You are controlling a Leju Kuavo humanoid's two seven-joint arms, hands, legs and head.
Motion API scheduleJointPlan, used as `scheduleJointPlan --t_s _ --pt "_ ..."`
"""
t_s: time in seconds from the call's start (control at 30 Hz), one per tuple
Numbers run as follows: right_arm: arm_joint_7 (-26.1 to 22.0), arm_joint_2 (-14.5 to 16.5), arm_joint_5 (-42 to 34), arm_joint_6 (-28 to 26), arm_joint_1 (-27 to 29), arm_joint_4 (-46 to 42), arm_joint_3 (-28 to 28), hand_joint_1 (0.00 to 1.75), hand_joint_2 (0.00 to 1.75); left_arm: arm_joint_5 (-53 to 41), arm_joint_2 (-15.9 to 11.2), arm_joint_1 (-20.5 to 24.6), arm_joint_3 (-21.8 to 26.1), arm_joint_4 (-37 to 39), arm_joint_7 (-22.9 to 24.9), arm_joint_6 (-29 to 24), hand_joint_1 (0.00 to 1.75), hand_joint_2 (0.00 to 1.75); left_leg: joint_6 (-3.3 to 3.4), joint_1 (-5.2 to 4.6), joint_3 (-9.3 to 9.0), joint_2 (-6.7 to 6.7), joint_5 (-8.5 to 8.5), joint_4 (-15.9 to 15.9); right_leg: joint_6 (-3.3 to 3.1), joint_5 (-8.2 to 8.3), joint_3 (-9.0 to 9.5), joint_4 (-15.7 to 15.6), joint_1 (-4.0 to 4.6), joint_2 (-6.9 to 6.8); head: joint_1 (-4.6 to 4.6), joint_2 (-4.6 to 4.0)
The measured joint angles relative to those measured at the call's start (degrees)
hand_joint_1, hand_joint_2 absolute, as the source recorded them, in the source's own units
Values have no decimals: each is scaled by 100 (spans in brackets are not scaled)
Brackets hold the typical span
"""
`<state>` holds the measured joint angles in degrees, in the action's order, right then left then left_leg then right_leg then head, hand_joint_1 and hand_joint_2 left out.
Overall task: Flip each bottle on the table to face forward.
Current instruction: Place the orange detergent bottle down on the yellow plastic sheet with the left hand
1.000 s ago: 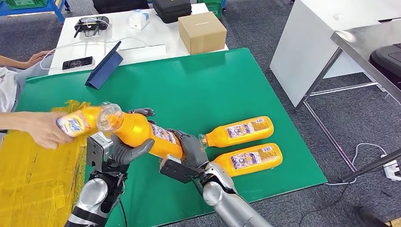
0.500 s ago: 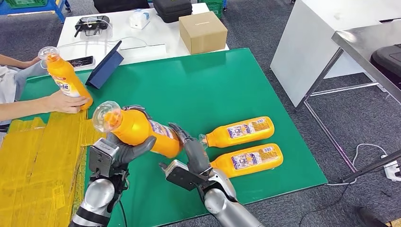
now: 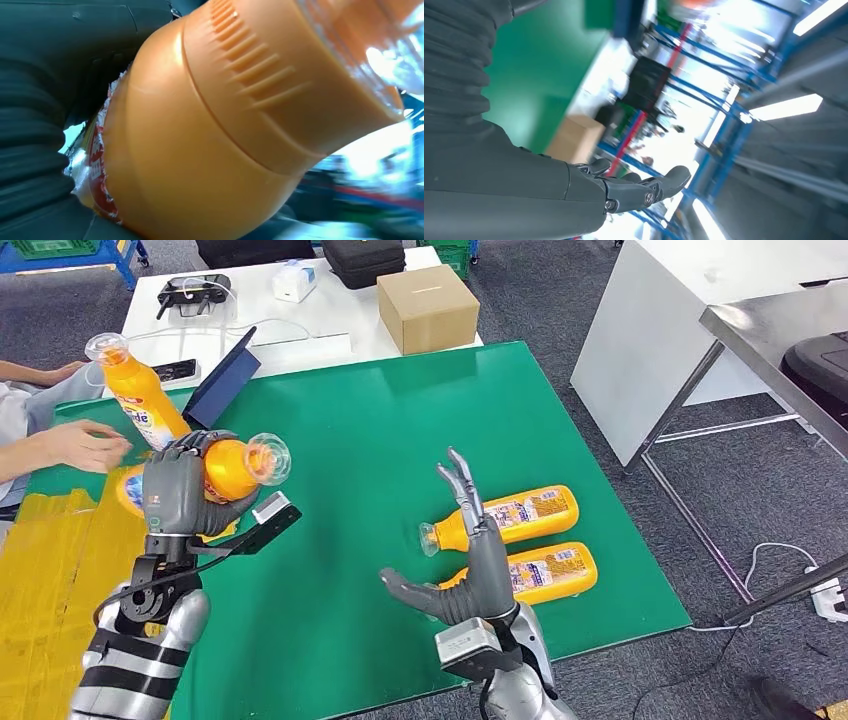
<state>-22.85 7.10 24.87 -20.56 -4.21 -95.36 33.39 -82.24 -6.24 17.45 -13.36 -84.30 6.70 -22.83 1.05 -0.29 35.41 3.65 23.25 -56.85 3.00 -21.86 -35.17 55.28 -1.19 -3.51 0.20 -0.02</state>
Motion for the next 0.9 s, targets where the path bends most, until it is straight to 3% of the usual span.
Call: scheduleJointPlan --t_s 0.1,0.27,0.73,0.9 --pt "-93 -61 -27 -94 18 -338 -23 0 175 -700 -438 514 -273 737 781 400 175 175 -5 1 0 13 -5 0 -10 11 -3 1 2 6 -3 0" --pt "-115 -127 -27 -145 20 -650 -32 0 175 -729 -833 1025 -598 1583 939 471 175 175 -6 3 1 15 -7 0 -15 15 -5 3 4 9 -1 0" --pt "-117 -195 -24 -151 23 -818 -32 0 175 -730 -1032 1275 -860 2135 955 491 175 175 -6 2 3 14 -6 0 -15 15 -5 3 3 9 -1 0" --pt "-195 -212 29 -335 26 -864 -32 0 175 -729 -1065 1448 -973 2374 1064 1190 175 175 -6 2 3 13 -7 0 -14 15 -6 3 3 9 -1 0"
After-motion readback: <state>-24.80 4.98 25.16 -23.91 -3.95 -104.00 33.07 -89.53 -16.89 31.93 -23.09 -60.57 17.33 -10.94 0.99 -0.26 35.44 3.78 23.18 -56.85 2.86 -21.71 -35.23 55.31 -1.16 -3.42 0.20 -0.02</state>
